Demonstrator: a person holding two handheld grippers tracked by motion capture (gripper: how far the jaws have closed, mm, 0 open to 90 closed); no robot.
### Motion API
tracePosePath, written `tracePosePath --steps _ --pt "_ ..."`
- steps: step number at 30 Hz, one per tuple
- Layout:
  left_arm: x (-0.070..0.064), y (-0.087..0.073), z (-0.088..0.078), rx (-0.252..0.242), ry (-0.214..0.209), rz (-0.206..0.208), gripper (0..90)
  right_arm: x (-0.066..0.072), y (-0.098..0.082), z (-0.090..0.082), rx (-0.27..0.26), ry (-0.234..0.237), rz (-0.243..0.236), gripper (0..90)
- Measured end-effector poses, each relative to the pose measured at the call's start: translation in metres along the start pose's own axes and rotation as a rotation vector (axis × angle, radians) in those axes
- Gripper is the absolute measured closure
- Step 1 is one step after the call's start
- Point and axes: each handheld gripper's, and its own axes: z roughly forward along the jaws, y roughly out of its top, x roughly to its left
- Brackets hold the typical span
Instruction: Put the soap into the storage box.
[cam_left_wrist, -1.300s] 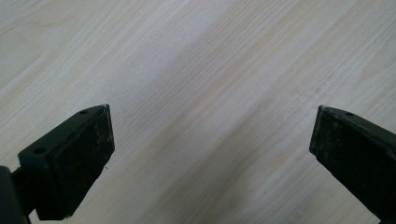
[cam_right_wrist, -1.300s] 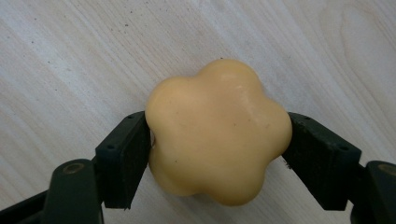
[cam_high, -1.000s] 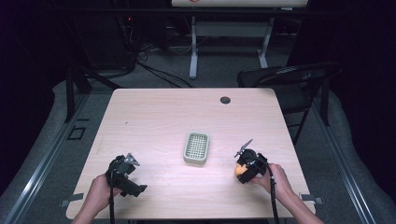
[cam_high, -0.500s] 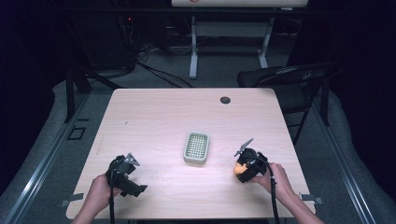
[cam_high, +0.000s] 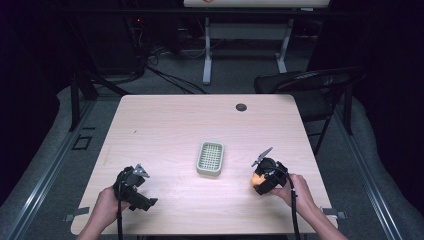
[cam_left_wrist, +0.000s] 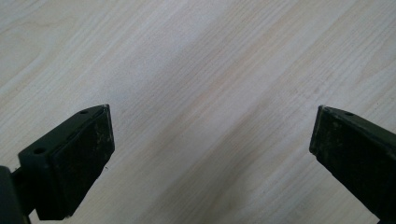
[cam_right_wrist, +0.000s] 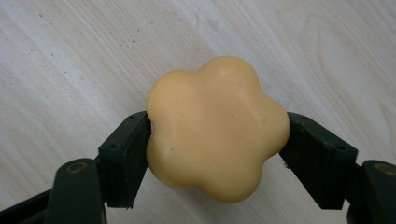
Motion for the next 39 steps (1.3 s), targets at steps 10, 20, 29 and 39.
tracePosePath --steps 10,20,29,39 --pt "0.000 0.000 0.000 0.003 0.002 -0.001 0.1 -0.003 0.002 -0.007 -0.014 0.001 -0.004 26.2" --pt "-0.001 0.000 0.000 -0.002 0.007 -0.003 0.1 -0.004 0.005 -0.010 -0.006 -0.010 -0.014 26.2" --pt "0.000 -0.001 0.000 0.002 0.004 -0.005 0.1 -0.005 0.016 -0.014 -0.010 -0.011 -0.028 26.2" --pt "0.001 -0.001 0.000 0.001 0.003 -0.005 0.1 -0.002 0.026 -0.013 -0.005 -0.009 -0.043 26.3"
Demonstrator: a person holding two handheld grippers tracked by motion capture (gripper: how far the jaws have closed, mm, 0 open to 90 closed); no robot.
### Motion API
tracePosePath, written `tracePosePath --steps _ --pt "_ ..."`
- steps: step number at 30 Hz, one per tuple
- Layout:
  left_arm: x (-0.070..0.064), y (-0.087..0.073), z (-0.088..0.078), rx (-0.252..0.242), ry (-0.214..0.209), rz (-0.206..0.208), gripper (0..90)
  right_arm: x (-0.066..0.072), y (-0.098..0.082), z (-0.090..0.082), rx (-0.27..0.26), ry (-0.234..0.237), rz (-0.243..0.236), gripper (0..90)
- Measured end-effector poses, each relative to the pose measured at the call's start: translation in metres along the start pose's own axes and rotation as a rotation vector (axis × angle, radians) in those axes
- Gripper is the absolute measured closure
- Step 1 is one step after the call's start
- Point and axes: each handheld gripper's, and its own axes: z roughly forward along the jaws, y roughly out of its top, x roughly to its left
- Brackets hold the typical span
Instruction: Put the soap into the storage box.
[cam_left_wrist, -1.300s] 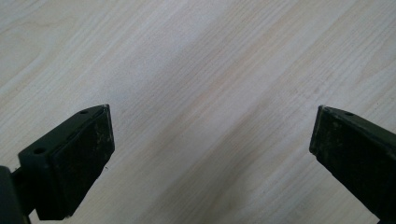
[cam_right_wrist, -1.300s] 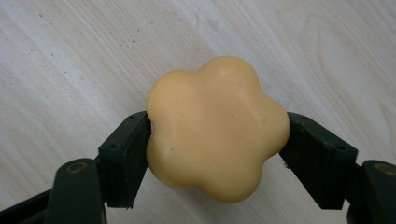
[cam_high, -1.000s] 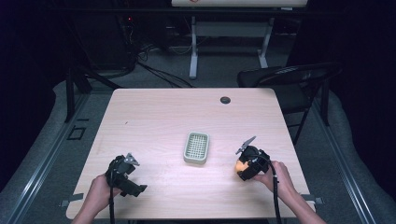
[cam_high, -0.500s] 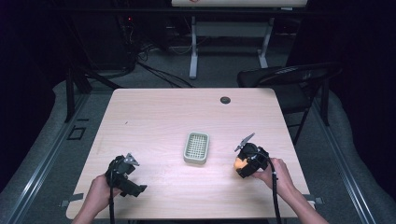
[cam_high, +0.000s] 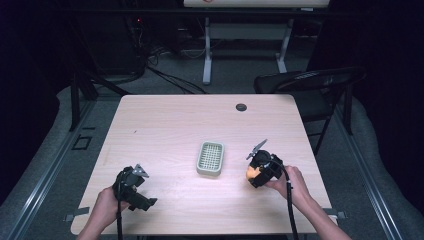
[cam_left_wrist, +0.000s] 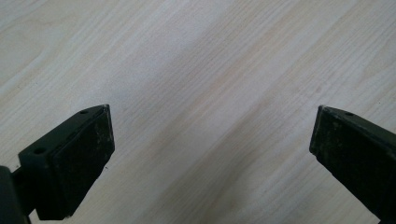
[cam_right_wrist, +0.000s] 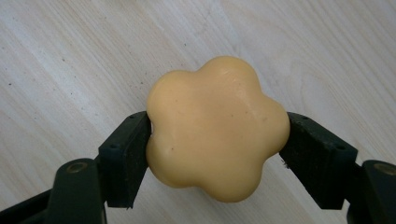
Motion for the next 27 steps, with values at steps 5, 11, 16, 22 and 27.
tracePosePath --steps 5,11,16,22,27 --pt "0.000 0.000 0.000 0.000 0.001 -0.001 0.1 0.001 0.005 -0.001 -0.014 0.011 -0.001 26.3" --pt "0.000 0.000 0.000 -0.001 0.000 -0.001 0.1 0.001 0.010 -0.001 -0.016 0.014 -0.009 26.3" --pt "0.000 0.000 0.000 -0.001 0.001 -0.001 0.1 0.002 0.014 -0.002 -0.034 0.020 -0.002 26.3" --pt "0.000 0.000 0.000 -0.001 0.001 -0.003 0.1 0.003 0.021 -0.005 -0.033 0.020 -0.018 26.2" --pt "0.000 0.000 0.000 0.001 0.002 -0.002 0.1 0.004 0.027 -0.005 -0.037 0.025 -0.029 26.3"
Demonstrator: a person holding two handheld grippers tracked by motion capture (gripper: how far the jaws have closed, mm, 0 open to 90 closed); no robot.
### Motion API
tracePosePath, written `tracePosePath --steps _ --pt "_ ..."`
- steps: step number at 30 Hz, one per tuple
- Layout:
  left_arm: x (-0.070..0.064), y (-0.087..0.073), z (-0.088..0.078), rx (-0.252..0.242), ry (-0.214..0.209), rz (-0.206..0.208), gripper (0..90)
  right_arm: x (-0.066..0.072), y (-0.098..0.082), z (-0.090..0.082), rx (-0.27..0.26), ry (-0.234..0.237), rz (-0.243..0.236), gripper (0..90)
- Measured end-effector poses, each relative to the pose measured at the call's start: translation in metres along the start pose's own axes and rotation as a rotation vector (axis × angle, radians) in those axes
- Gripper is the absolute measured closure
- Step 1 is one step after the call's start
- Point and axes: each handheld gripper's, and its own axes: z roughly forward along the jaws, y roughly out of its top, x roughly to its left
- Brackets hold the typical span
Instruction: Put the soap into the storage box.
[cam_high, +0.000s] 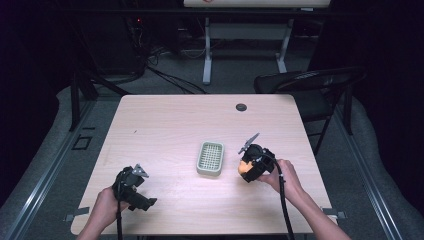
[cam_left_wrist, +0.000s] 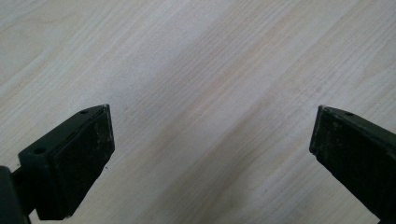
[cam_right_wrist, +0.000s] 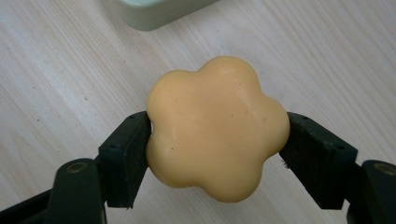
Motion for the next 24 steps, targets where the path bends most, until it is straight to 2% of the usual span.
tracePosePath --steps 24 --pt "0.000 0.002 0.002 0.007 -0.002 0.003 0.2 0.003 0.027 0.000 -0.027 0.015 -0.018 26.3"
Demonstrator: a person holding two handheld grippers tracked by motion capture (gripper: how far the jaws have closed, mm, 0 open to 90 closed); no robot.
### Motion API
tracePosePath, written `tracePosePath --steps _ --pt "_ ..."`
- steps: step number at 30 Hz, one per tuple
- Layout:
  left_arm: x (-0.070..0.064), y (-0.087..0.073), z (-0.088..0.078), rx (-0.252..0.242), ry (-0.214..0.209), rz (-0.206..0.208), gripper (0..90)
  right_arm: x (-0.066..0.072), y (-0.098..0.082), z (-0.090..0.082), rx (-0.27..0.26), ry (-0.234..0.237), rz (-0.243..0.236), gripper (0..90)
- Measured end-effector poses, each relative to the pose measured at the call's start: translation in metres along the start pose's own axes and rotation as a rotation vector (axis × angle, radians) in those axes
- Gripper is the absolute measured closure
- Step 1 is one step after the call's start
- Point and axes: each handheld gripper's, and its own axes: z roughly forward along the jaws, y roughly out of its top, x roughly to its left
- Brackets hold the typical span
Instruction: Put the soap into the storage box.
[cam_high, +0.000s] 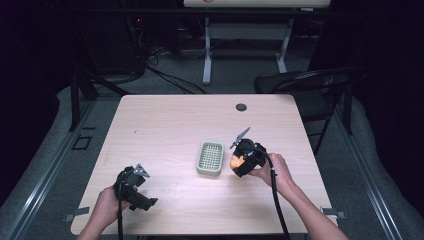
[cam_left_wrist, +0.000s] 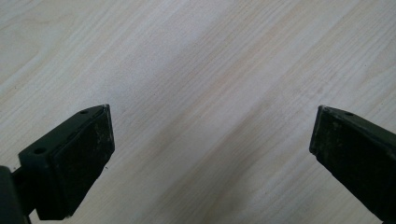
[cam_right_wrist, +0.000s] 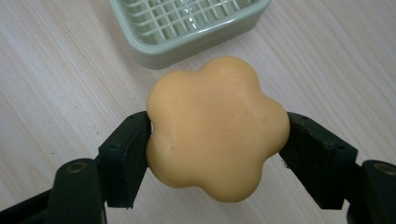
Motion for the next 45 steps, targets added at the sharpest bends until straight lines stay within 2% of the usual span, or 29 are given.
tracePosePath --steps 10,20,45 --pt "0.001 0.000 0.000 0.002 0.000 -0.004 0.2 0.002 0.010 0.000 -0.015 0.002 -0.003 26.3" --pt "0.001 0.000 0.000 0.001 -0.001 -0.001 0.2 0.004 0.024 0.004 -0.009 0.001 -0.026 26.3" --pt "0.001 0.000 0.000 -0.001 -0.006 0.001 0.2 0.009 0.067 0.035 -0.043 0.055 -0.007 26.2"
